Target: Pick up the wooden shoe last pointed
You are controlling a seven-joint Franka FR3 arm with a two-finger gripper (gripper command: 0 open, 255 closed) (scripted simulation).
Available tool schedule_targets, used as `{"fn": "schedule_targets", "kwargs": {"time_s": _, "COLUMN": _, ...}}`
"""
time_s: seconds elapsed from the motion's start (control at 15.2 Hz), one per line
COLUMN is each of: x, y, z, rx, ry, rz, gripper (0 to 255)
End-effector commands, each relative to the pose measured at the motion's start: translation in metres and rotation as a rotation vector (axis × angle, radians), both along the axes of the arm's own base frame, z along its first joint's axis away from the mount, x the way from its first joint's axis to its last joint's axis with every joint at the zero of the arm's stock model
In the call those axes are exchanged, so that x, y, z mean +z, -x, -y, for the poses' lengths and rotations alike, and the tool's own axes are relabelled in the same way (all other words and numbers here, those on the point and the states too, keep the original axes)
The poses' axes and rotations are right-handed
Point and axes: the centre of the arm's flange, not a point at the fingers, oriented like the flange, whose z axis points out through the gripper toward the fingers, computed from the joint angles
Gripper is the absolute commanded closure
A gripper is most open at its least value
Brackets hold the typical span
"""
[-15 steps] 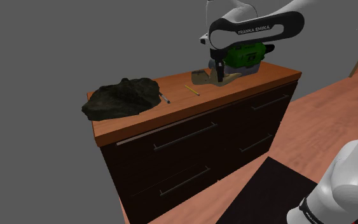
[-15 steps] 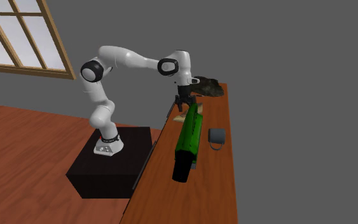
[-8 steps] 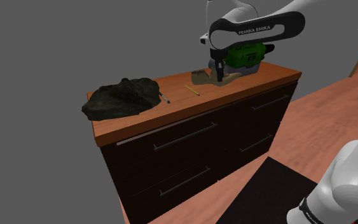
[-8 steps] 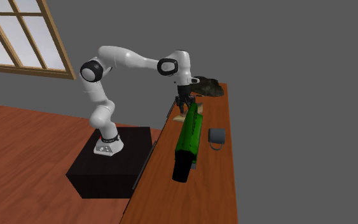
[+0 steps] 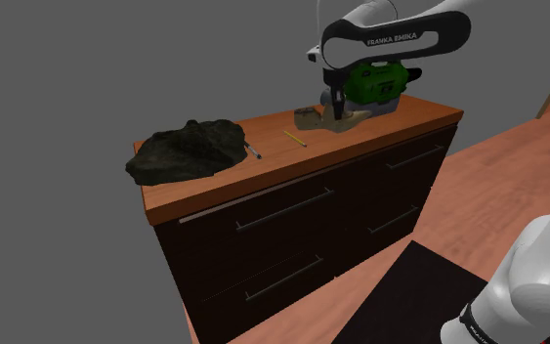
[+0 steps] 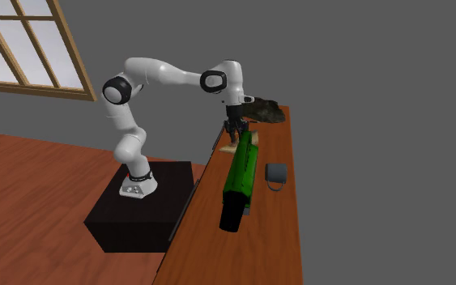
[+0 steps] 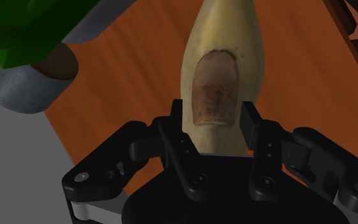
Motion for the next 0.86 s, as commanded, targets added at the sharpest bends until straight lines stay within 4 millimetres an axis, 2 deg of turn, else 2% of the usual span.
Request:
{"fn": "schedule_targets", "kwargs": {"time_s": 0.0, "x": 0.007, "y": 0.000, "z": 0.000, "rx": -0.002, "ry": -0.001, "rz": -0.008, "gripper": 255}}
{"fn": "schedule_targets", "kwargs": {"time_s": 0.66, "x": 0.060, "y": 0.000, "z": 0.000, "rx": -0.002, "ry": -0.001, "rz": -0.008, "gripper": 255}}
{"fn": "schedule_targets", "kwargs": {"time_s": 0.79, "x": 0.061, "y": 0.000, "z": 0.000, "rx": -0.002, "ry": -0.001, "rz": -0.008, "gripper": 255}}
